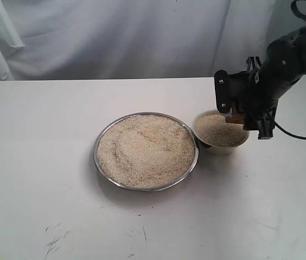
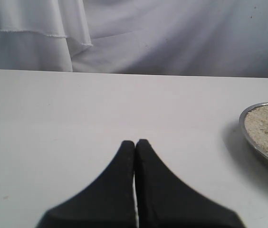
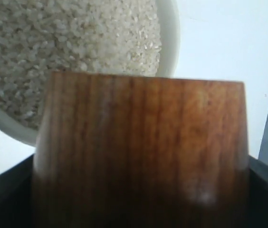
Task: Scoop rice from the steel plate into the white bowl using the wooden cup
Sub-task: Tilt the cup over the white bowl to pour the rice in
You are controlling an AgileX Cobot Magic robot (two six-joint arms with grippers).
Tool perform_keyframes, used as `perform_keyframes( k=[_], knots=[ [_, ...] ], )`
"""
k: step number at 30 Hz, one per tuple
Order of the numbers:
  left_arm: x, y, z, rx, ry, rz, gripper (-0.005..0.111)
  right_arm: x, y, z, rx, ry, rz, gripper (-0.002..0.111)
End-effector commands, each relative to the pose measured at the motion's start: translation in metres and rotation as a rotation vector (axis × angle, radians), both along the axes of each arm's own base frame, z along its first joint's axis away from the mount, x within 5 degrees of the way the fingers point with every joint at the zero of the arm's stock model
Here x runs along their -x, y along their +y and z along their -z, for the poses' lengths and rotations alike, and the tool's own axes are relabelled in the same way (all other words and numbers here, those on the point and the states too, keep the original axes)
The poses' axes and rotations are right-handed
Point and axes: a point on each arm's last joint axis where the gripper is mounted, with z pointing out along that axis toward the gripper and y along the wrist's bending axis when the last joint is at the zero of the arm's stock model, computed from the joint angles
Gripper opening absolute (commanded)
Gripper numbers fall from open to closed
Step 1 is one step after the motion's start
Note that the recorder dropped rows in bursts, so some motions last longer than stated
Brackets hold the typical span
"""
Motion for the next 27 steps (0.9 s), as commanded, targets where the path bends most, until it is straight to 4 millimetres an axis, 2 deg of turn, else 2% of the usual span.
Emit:
perform_keyframes(
  k=[1,8,15,27],
  knots=[
    [0.000,0.000,0.001,0.004,-0.007,0.001,0.000,0.002,0.004,-0.005,0.047,-0.040,0.009,0.000],
    [0.000,0.000,0.001,0.004,-0.007,0.001,0.000,0.006,0.002,-0.005,0.123,-0.021,0.026,0.000],
    [0.000,0.000,0.001,0.004,-0.007,0.001,0.000,0.011,0.024,-0.008,0.163,-0.077,-0.053,0.000],
    [0.000,0.000,0.001,0.004,-0.007,0.001,0.000,0.008,0.020,-0.010,0.223,-0.126,-0.025,0.000]
  ],
)
